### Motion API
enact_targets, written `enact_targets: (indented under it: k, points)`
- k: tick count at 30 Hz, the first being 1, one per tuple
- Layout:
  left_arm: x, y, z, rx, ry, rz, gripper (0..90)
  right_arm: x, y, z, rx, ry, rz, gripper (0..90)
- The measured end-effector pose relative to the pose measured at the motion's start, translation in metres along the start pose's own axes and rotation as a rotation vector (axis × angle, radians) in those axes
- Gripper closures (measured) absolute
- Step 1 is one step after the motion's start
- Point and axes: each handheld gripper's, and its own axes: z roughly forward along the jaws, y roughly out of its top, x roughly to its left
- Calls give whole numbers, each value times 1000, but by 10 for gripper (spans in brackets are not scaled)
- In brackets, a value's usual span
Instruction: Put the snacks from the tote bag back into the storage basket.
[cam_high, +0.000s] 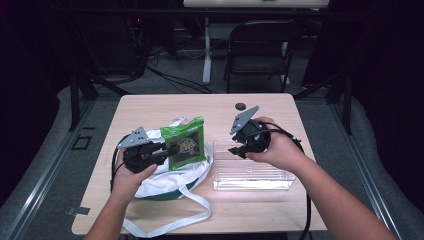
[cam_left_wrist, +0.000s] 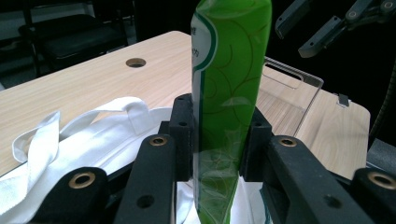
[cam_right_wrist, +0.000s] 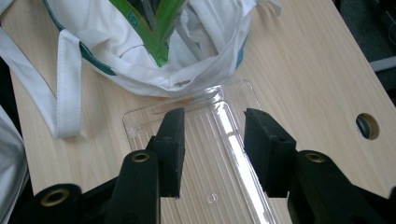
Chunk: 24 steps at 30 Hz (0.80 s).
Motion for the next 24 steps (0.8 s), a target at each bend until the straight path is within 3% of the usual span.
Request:
enact_targets:
  k: [10,24]
  points:
    - [-7,3,2,1,-23,25,721,-1,26,-18,11,12,-132,581]
    - [-16,4,9,9,-57,48,722,0,54,-43,8,-14,-214,485]
